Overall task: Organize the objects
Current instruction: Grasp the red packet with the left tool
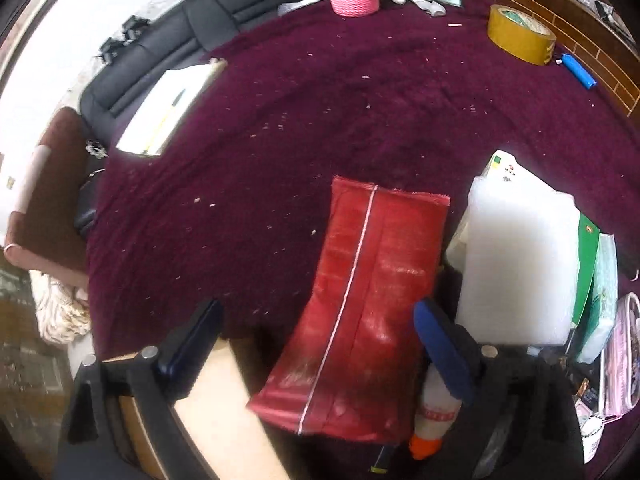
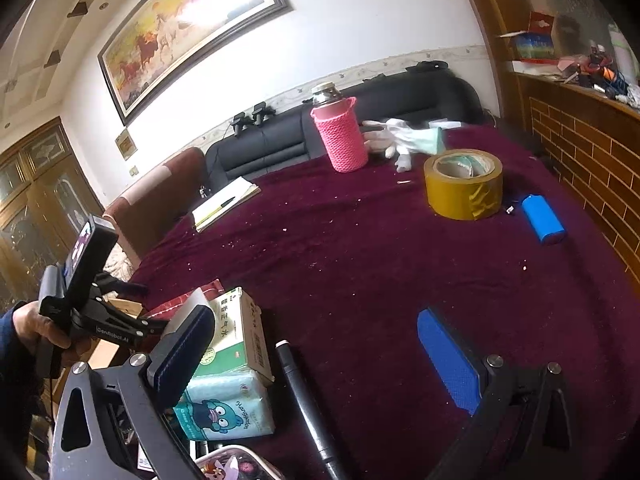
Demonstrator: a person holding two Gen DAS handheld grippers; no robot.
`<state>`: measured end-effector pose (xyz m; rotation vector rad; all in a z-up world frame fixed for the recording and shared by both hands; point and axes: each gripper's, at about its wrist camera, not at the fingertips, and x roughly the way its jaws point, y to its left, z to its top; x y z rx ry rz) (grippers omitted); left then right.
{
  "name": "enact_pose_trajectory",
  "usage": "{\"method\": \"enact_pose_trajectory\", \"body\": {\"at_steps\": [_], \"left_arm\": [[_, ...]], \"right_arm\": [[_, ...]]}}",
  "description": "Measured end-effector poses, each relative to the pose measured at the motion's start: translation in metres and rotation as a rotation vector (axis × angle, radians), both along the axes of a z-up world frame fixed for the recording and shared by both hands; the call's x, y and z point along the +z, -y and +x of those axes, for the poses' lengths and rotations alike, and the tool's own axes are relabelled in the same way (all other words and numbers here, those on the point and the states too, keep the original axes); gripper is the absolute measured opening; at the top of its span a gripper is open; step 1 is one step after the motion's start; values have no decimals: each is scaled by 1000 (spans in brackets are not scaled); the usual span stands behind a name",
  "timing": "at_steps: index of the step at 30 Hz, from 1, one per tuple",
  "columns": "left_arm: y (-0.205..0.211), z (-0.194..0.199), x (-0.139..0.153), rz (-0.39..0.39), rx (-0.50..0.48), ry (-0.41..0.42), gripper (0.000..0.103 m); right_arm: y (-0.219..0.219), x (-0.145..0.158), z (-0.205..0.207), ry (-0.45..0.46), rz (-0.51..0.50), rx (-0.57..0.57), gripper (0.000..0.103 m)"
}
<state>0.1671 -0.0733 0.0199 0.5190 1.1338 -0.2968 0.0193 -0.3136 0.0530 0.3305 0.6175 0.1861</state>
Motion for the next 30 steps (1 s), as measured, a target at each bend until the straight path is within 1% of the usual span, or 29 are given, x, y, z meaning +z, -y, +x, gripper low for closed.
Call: {"method": "enact_pose_trajectory", "body": {"at_steps": [3, 4, 5, 6, 7, 9, 10, 12, 13, 15, 16, 18, 19, 20, 22, 23, 27, 29, 30], "left_arm": [[6, 3, -5, -27, -32, -61, 96], [8, 1, -7, -19, -44, -74, 96], [11, -4, -10, 7, -65, -81, 96], [14, -9, -16, 51, -87, -83, 96], [16, -12, -20, 73, -100, -75, 97], [18, -13, -21, 66, -88, -57, 97], [18, -11, -21, 51, -63, -56, 96], [19, -8, -22, 10, -24, -40, 87], [20, -7, -22, -14, -10, -38, 74], [23, -11, -21, -32, 15, -11, 61], [25, -13, -21, -43, 18, 3, 52], [26, -20, -19, -65, 44, 39, 50], [25, -22, -17, -84, 60, 48, 47], [21, -25, -14, -117, 78, 53, 46], [13, -34, -8, -193, 116, 54, 45], [7, -40, -3, -234, 137, 63, 45], [-12, -60, 5, -320, 192, 89, 45], [-18, -68, 5, -342, 200, 99, 45], [-21, -69, 4, -350, 204, 104, 45]], "right_arm": [[0, 0, 0, -3, 2, 1, 103], [-1, 0, 1, -5, 1, 3, 103], [-2, -1, 1, -10, -3, 9, 103], [-3, -2, 2, -13, -7, 11, 103], [-4, -2, 3, -18, -14, 13, 103], [-5, -4, 5, -38, -27, 22, 103], [-5, -6, 6, -51, -28, 26, 103], [-4, -8, 7, -71, -38, 19, 103], [-4, -10, 8, -83, -46, 13, 103], [-1, -14, 11, -118, -56, 13, 102], [-1, -17, 14, -142, -70, 15, 99], [-2, -24, 16, -184, -90, 34, 84], [-3, -27, 18, -206, -93, 49, 66], [-4, -33, 21, -240, -98, 70, 53], [-7, -40, 22, -275, -116, 99, 48], [-11, -41, 22, -286, -134, 107, 48], [-30, -45, 17, -294, -226, 181, 48], [-41, -51, 16, -302, -287, 204, 48], [-46, -51, 15, -294, -300, 225, 48]]}}
